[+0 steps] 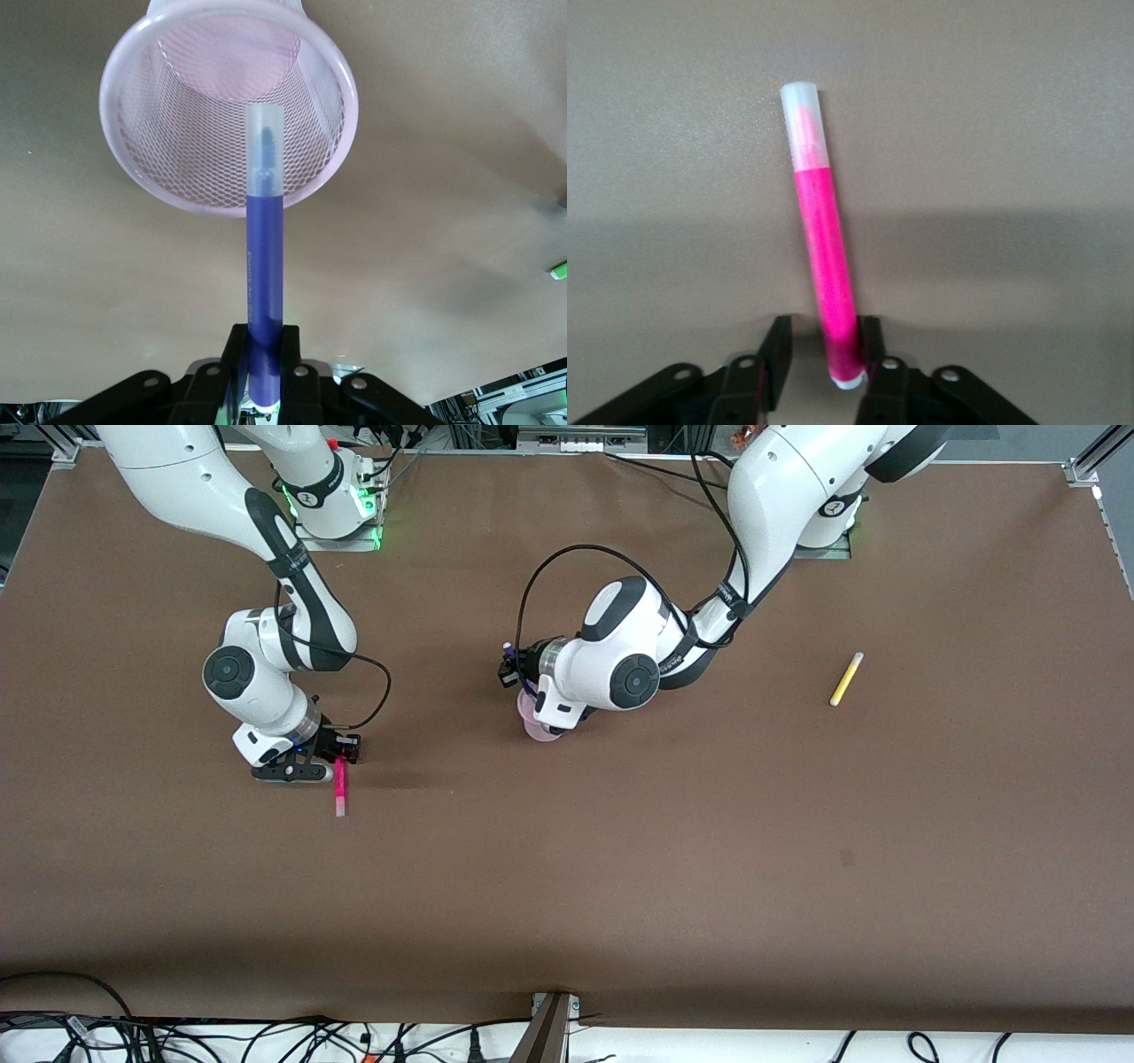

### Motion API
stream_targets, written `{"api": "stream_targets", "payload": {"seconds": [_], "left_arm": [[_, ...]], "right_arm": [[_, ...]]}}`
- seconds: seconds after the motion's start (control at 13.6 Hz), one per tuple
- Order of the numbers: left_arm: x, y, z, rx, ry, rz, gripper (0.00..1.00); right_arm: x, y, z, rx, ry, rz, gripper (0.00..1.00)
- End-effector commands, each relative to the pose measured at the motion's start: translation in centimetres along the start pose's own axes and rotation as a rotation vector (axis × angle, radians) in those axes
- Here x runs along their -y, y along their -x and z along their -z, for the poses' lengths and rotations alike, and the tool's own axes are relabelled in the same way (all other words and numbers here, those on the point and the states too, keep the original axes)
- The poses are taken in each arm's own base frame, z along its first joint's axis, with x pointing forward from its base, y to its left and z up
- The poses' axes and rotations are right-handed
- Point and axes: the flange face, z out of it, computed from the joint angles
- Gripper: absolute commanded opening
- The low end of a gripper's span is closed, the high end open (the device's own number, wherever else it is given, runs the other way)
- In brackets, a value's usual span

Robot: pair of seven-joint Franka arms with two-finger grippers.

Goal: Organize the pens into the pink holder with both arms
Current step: 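Drop the blue marker into the holder while the right gripper grasps pink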

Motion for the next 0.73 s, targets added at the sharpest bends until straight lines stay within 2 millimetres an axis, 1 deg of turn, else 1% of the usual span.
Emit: {"api": "stream_targets", "payload": {"seconds": [0.0, 0.15, 0.22, 0.29, 0.37, 0.44, 0.51, 0.59, 0.66], "left_arm": [[0.0, -0.7, 0.8, 0.007, -0.002, 0.006, 0.0], [0.1, -1.0, 1.0, 0.006, -0.006, 0.009, 0.0], [0.2, -1.1, 1.1, 0.007, -0.013, 0.01, 0.01], [0.3, -1.4, 1.3, 0.008, -0.016, 0.014, 0.18], [0.4, -1.7, 1.6, 0.007, -0.014, 0.02, 0.56], [0.4, -1.7, 1.7, 0.004, -0.014, 0.019, 1.0], [0.4, -1.7, 1.8, -0.006, -0.018, 0.012, 1.0], [0.3, -1.4, 2.4, -0.027, -0.021, -0.002, 1.0], [0.3, -1.8, 3.7, -0.029, -0.022, 0.0, 1.0]], "right_arm": [[-0.3, 0.2, -0.1, 0.005, -0.008, -0.008, 0.23], [-0.3, 0.2, -0.1, 0.005, -0.008, -0.009, 0.06], [-0.4, 0.2, -0.1, 0.008, -0.009, -0.01, 0.0], [-0.3, 0.1, 0.0, 0.008, -0.009, -0.01, 0.0], [-0.3, 0.0, 0.2, 0.01, -0.01, -0.011, 0.0], [-0.2, 0.0, 0.6, 0.023, -0.01, -0.012, 0.0], [-0.1, -0.2, 1.0, 0.039, -0.01, -0.013, 0.0], [0.0, -0.5, 1.6, 0.056, -0.012, -0.019, 0.0], [0.2, -1.0, 2.6, 0.082, -0.034, -0.047, 0.0]]}}
